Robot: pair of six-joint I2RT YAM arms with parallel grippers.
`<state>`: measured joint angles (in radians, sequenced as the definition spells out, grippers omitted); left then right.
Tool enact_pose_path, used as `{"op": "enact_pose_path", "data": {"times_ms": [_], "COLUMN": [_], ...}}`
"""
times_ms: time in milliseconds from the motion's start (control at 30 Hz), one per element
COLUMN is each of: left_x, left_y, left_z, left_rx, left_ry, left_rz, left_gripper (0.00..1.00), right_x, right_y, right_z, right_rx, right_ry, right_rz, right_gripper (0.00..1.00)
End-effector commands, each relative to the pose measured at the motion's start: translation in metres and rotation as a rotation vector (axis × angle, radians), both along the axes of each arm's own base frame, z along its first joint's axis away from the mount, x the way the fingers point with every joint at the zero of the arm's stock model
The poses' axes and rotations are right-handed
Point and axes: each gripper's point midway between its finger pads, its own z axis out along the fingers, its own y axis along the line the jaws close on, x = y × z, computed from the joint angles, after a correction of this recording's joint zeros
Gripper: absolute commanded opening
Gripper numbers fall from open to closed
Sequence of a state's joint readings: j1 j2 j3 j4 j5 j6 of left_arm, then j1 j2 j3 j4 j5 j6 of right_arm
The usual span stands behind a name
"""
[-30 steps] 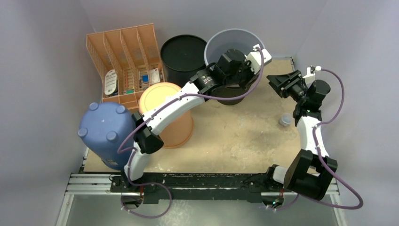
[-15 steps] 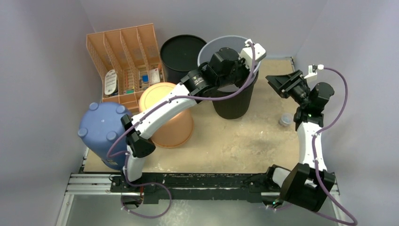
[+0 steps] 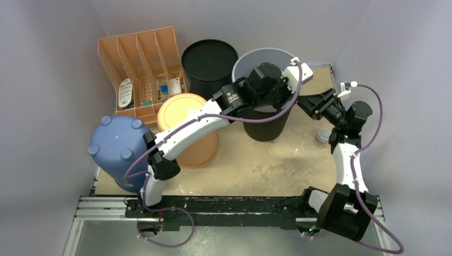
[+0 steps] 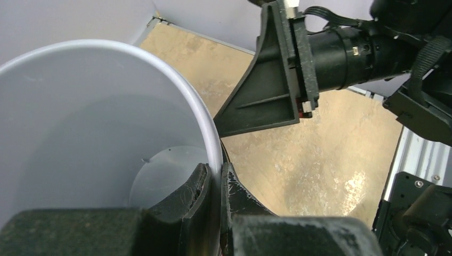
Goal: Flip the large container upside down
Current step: Adjust the container in the container.
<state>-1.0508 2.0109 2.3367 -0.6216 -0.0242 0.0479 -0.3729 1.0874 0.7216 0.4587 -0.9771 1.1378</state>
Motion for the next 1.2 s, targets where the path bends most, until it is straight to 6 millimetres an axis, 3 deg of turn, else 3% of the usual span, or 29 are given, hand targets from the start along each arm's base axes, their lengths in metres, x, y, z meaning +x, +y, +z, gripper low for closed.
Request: {"op": "enact_pose_path", "data": {"times_ms": [0, 133, 300, 533, 700, 1033, 1167], "left_x": [-0.003, -0.008, -0.004, 0.000, 0.000, 0.013, 0.014], "left_y": [-0.007, -0.017, -0.017, -0.015, -0.012, -0.004, -0.002], "left_z": [0.026, 0.016, 0.009, 0.004, 0.005, -0.020, -0.017], "left_rx": [-0.024, 0.025, 0.054, 0.071, 0.079, 0.130, 0.096], "left_ry": [-0.106, -0.136, -0.134, -0.135, -0.144, -0.084, -0.046], "left_rz": [0.006, 0.008, 0.032, 0.054, 0.057, 0.092, 0.079], "left_gripper": [0.00, 0.04, 0.22, 0.38, 0.38, 0.41, 0.37], "right_x": [-0.011, -0.012, -0.014, -0.013, -0.017, -0.017, -0.012], "right_y": [0.011, 0.013, 0.015, 0.014, 0.016, 0.015, 0.013], "right_z": [0.012, 0.005, -0.003, -0.009, -0.015, -0.019, -0.021], "right_rx": [0.011, 0.032, 0.077, 0.088, 0.084, 0.053, 0.048], "right_ry": [-0.076, -0.064, -0.054, -0.043, -0.009, 0.007, 0.014], "right_rz": [0.082, 0.097, 0.107, 0.107, 0.120, 0.111, 0.100], "right_gripper": [0.56, 0.53, 0.48, 0.44, 0.44, 0.52, 0.51]}}
